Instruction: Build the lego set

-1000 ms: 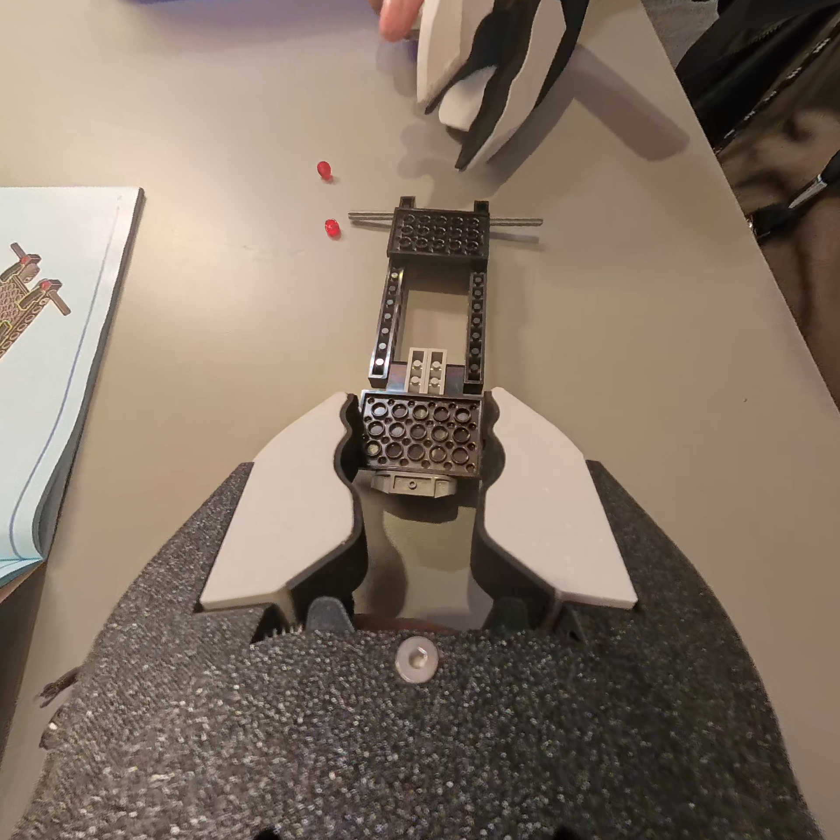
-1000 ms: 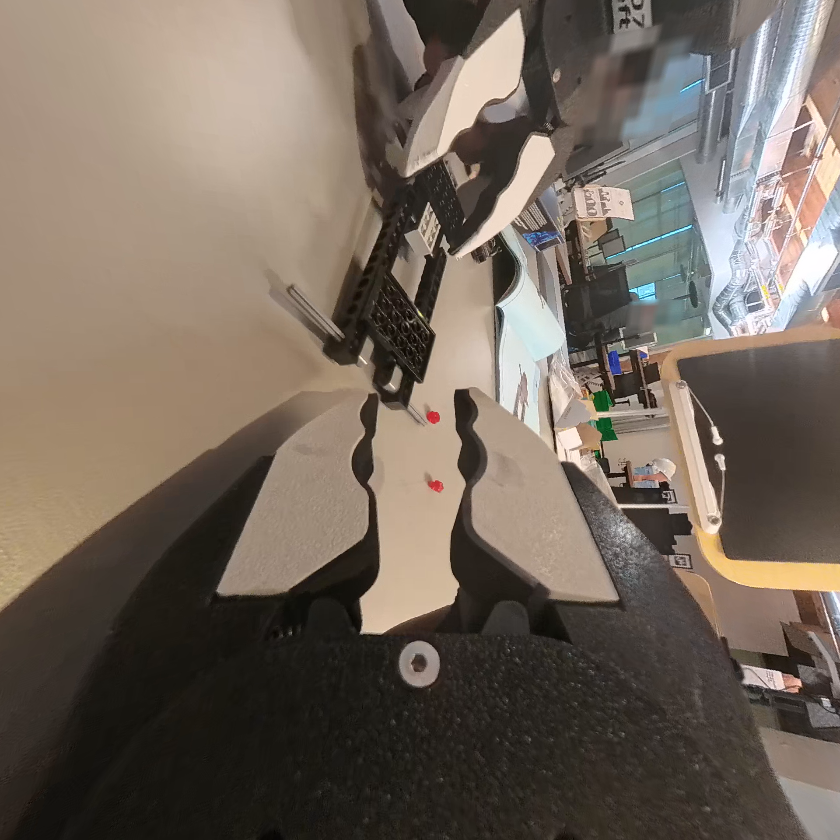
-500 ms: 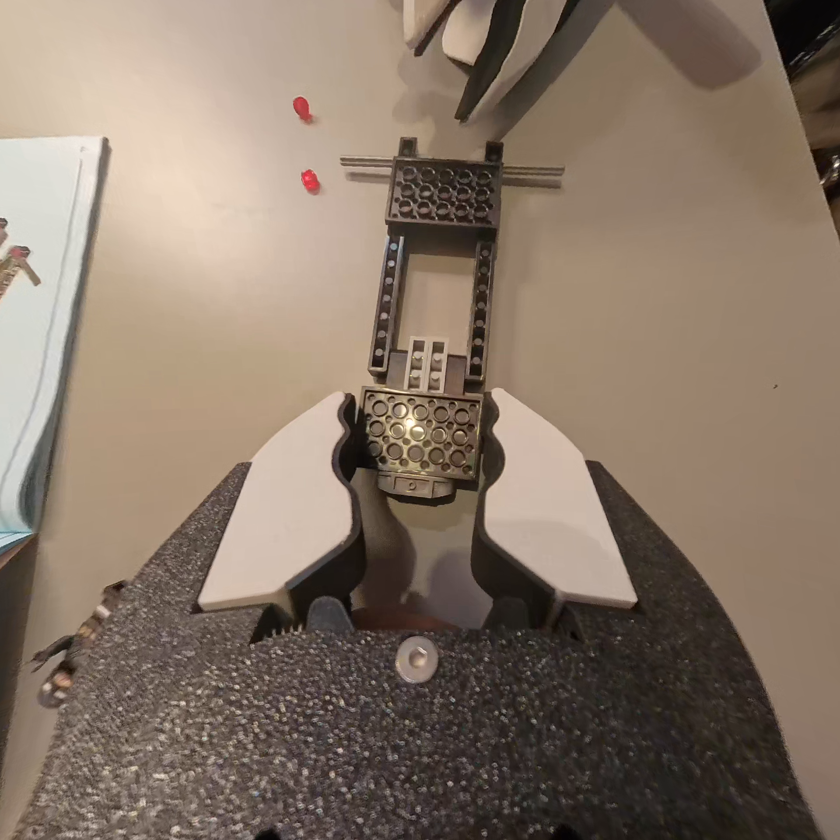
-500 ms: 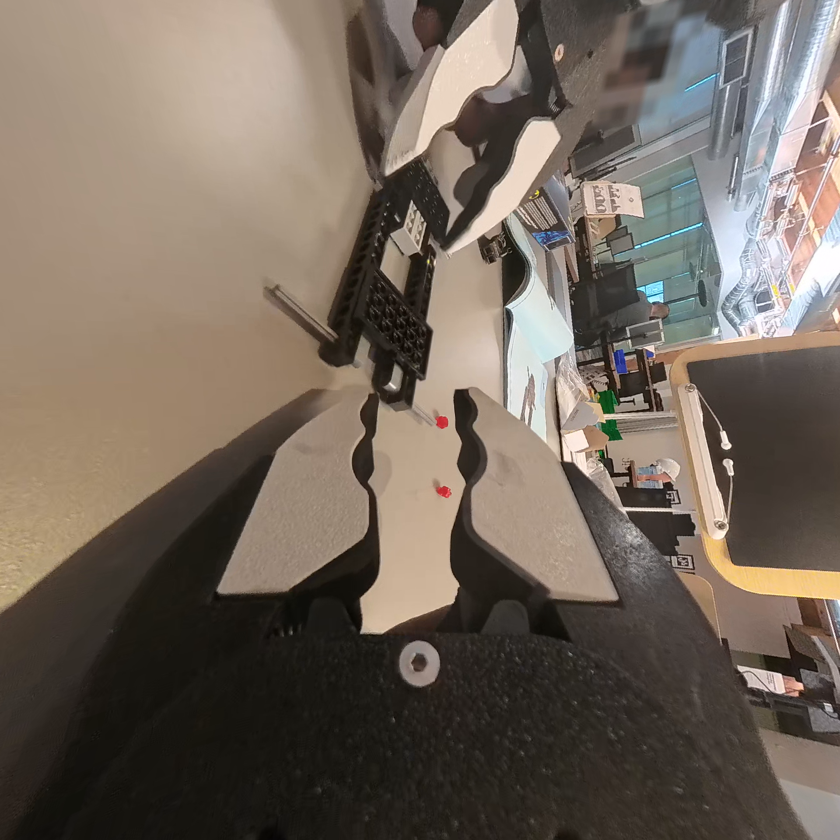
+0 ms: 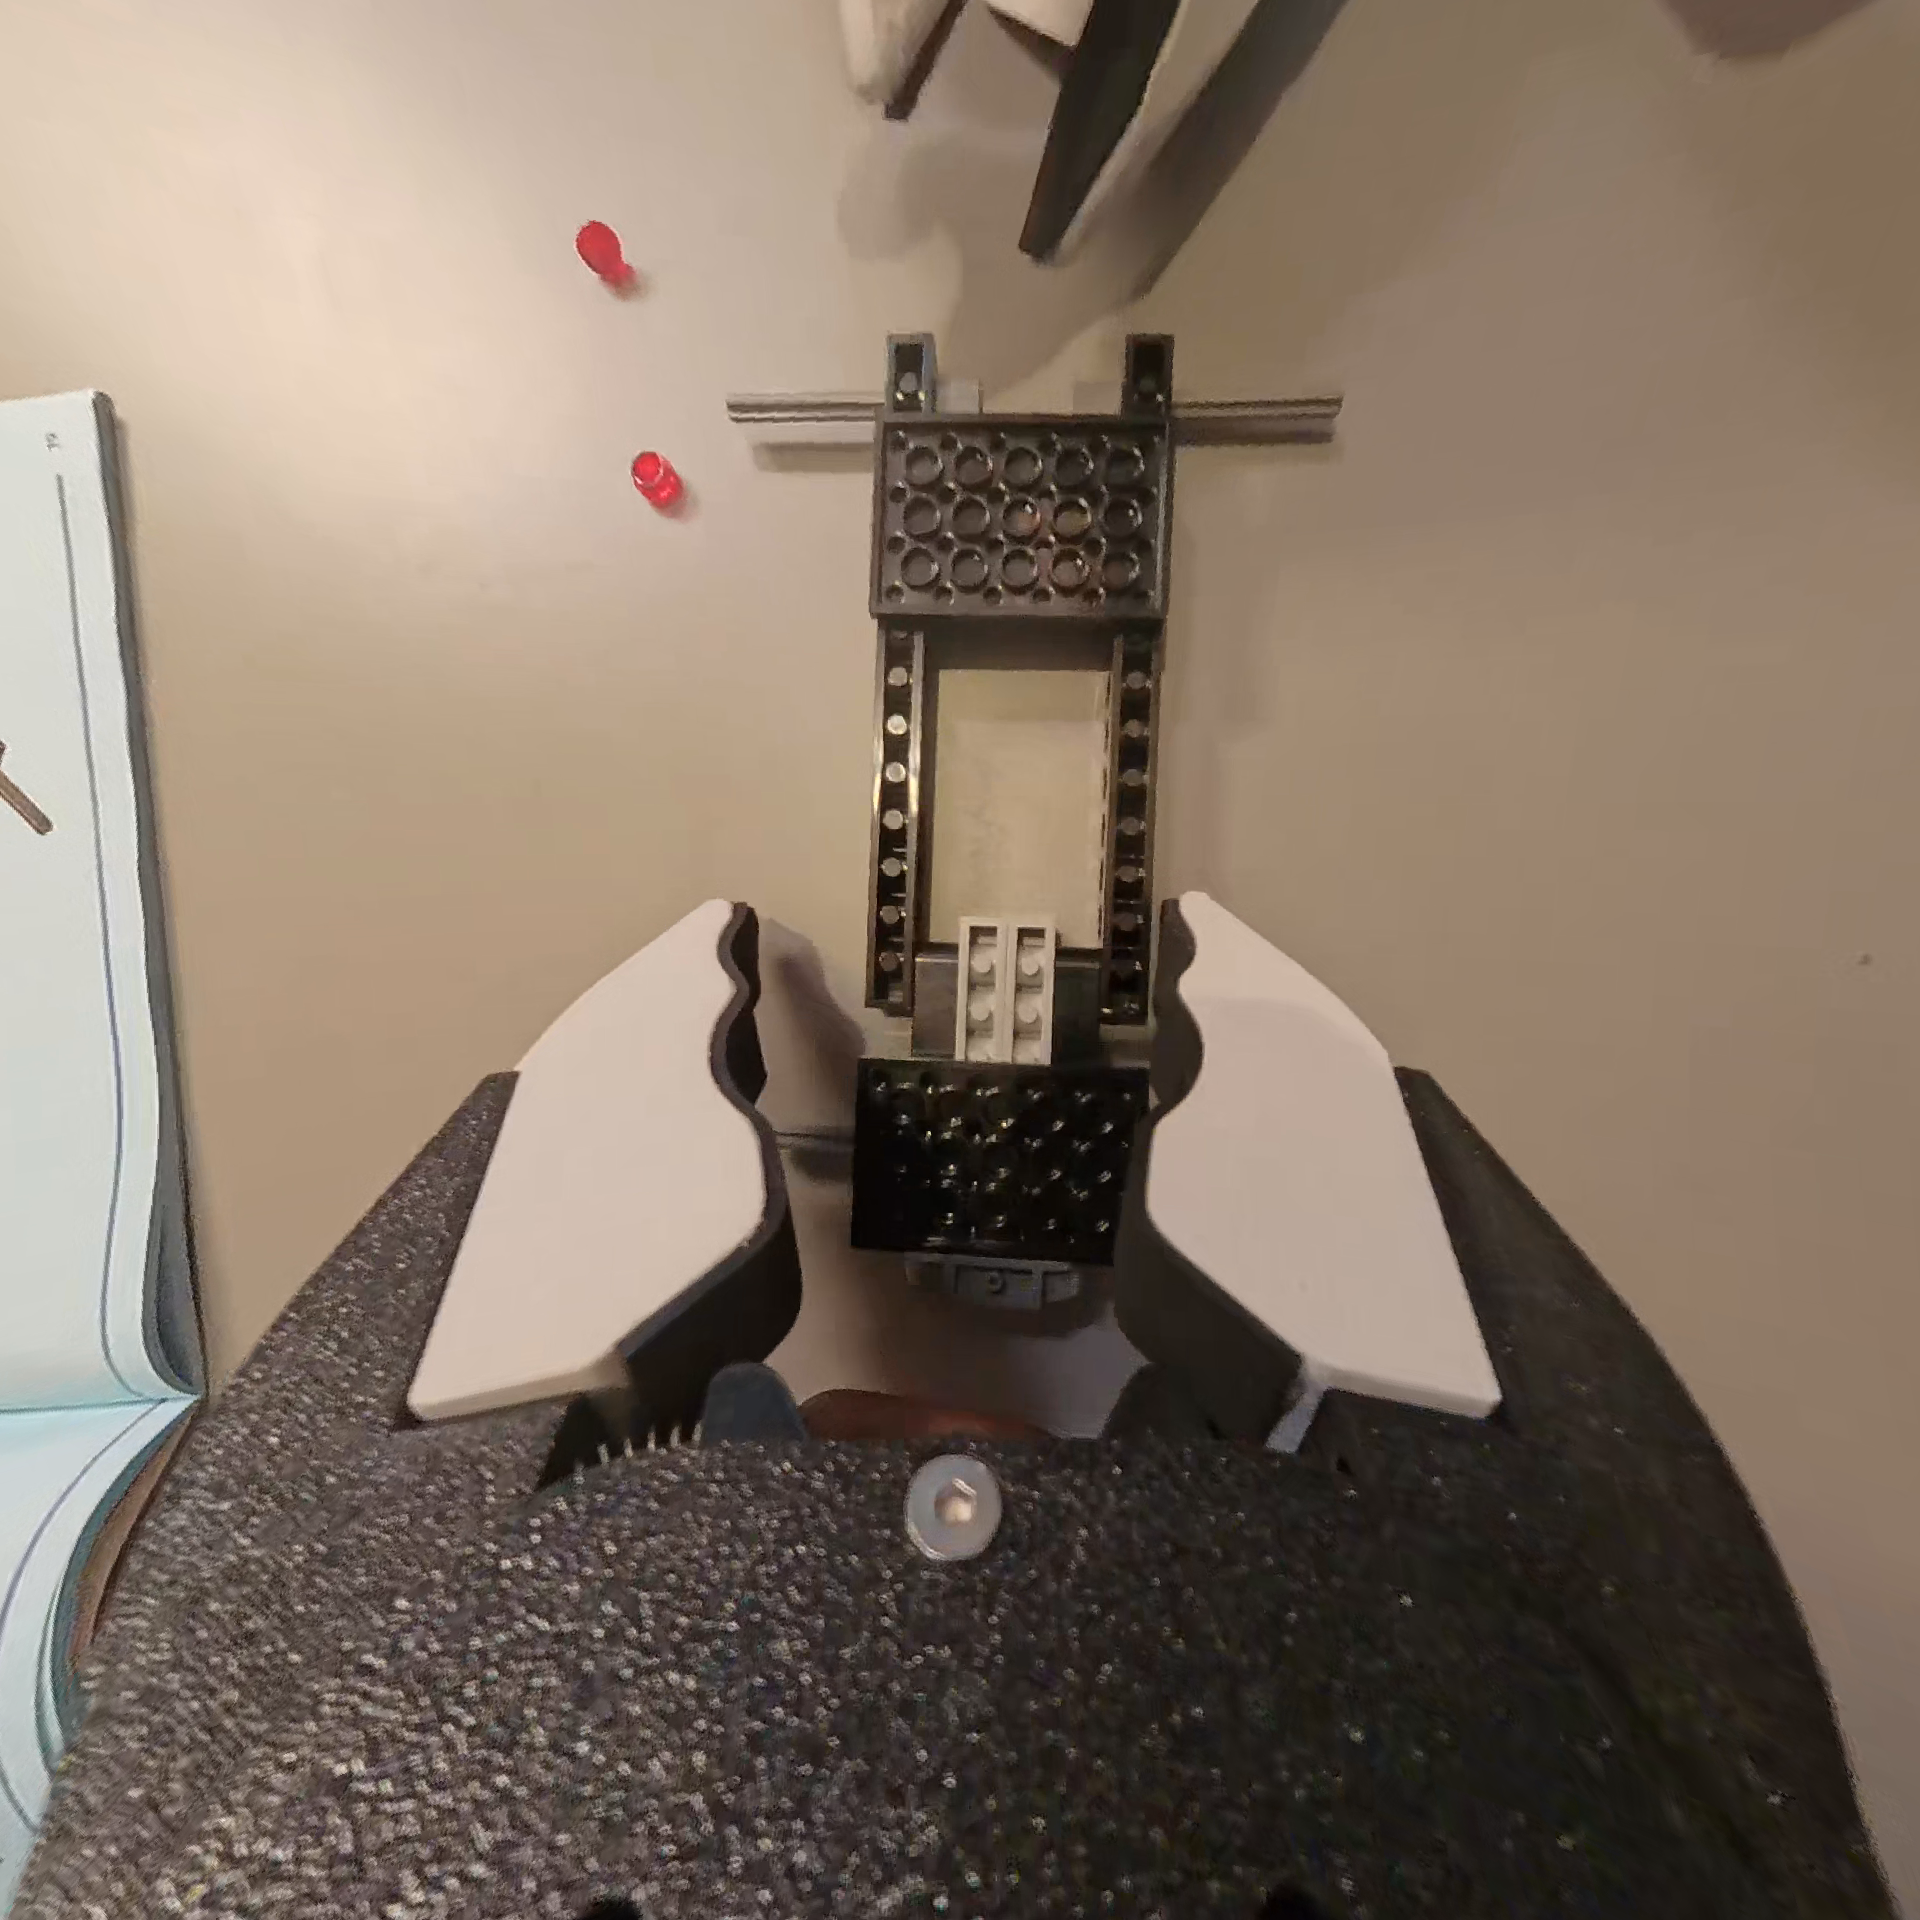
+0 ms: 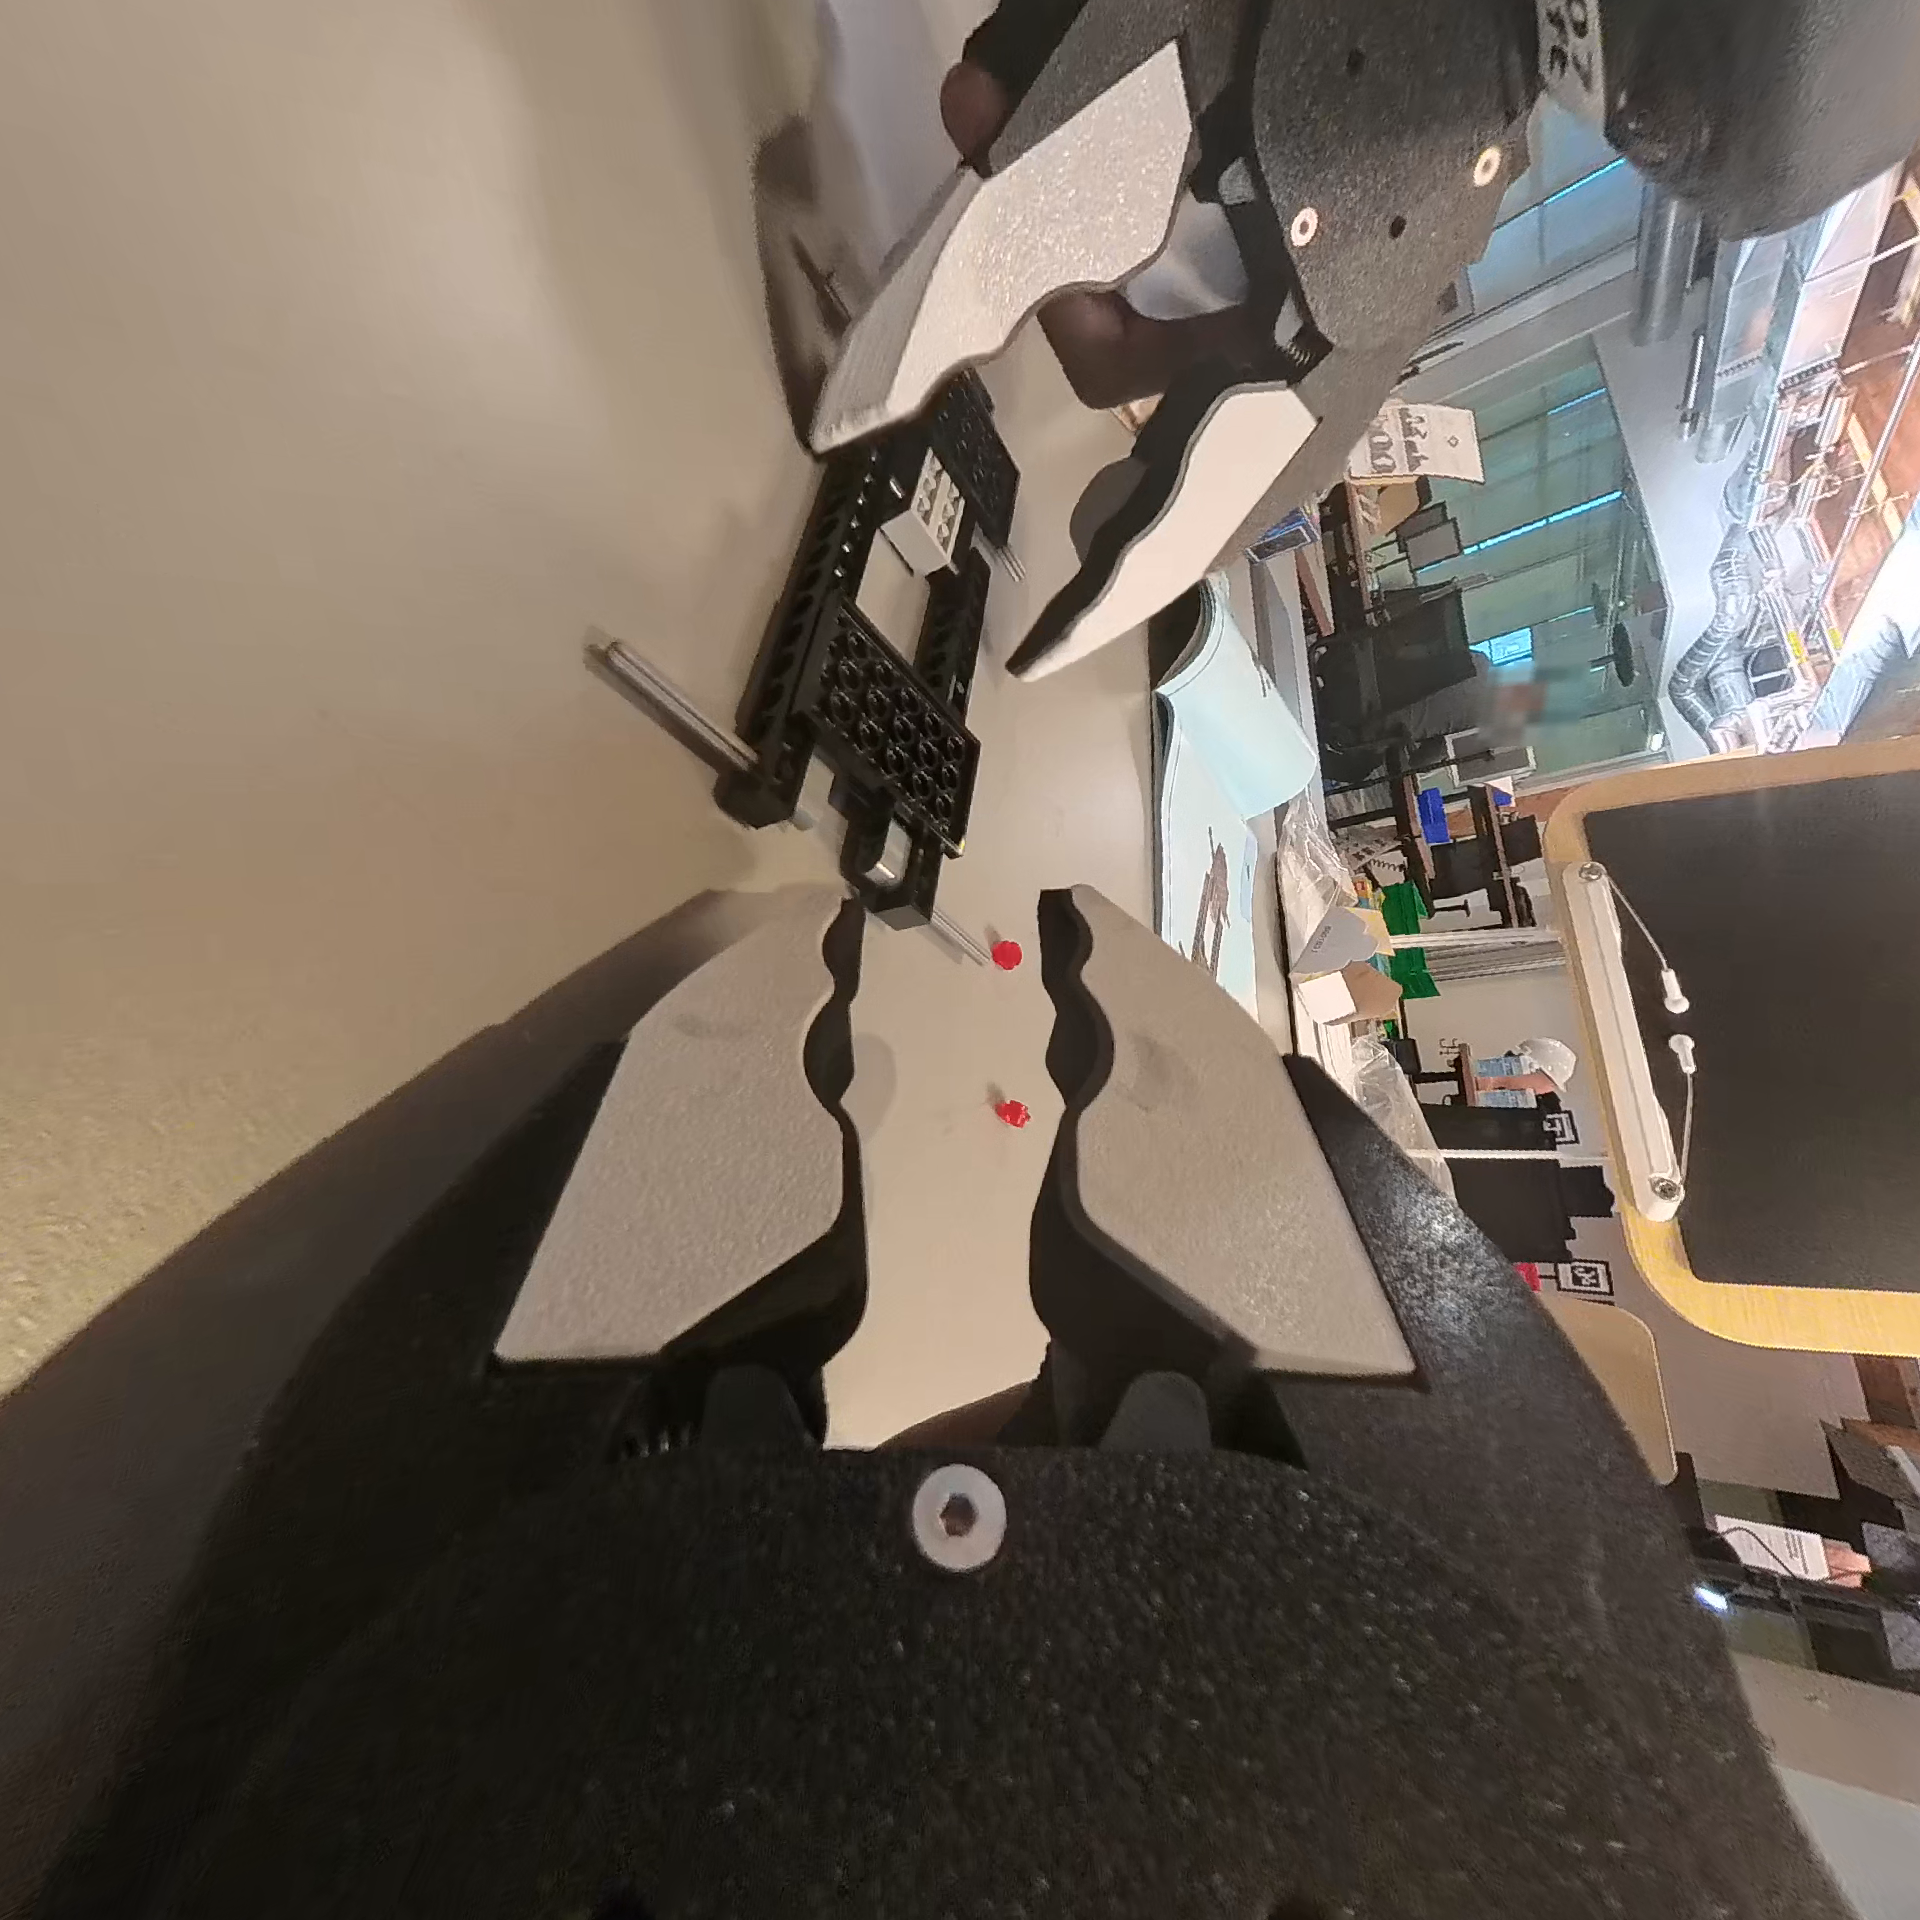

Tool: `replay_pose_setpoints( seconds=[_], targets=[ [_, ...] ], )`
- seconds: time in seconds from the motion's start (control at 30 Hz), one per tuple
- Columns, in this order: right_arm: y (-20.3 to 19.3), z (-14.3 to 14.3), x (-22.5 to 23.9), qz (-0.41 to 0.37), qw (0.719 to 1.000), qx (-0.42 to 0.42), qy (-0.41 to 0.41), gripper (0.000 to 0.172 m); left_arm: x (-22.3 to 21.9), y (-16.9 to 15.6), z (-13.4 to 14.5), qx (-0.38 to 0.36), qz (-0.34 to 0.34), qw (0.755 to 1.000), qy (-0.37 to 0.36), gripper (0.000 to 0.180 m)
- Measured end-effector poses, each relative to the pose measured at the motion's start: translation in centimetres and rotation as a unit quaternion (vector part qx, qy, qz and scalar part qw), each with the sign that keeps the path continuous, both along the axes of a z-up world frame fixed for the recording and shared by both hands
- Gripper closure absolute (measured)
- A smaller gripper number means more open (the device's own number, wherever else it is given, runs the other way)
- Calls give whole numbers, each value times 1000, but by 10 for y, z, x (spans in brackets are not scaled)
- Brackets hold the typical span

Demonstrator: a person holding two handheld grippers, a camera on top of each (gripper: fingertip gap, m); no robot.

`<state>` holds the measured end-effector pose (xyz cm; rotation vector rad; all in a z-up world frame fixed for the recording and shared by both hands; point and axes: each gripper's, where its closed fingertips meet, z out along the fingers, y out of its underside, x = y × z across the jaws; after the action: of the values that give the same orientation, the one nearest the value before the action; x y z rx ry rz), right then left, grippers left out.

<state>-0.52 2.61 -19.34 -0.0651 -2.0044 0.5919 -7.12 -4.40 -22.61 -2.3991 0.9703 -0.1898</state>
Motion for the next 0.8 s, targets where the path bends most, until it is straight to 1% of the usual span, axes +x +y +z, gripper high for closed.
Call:
replay_pose_setpoints(
  seconds=[0.17,0.37,0.43,0.53,0.8],
  targets=[
    [2,0,0,0,1000,-2,-3,138,3,-8,-2,-16,-29,999,-11,108],
    [2,0,0,0,1000,-2,-4,138,4,-11,-2,-22,-43,999,-25,120],
    [2,1,0,0,1000,-3,-3,138,3,-12,-1,-17,-37,999,-29,128],
    [2,2,0,-1,1000,-4,0,138,3,-11,-1,-6,-26,999,-41,129],
    [2,8,1,-6,1000,-12,13,137,5,-12,2,20,41,993,-107,130]
  ],
)
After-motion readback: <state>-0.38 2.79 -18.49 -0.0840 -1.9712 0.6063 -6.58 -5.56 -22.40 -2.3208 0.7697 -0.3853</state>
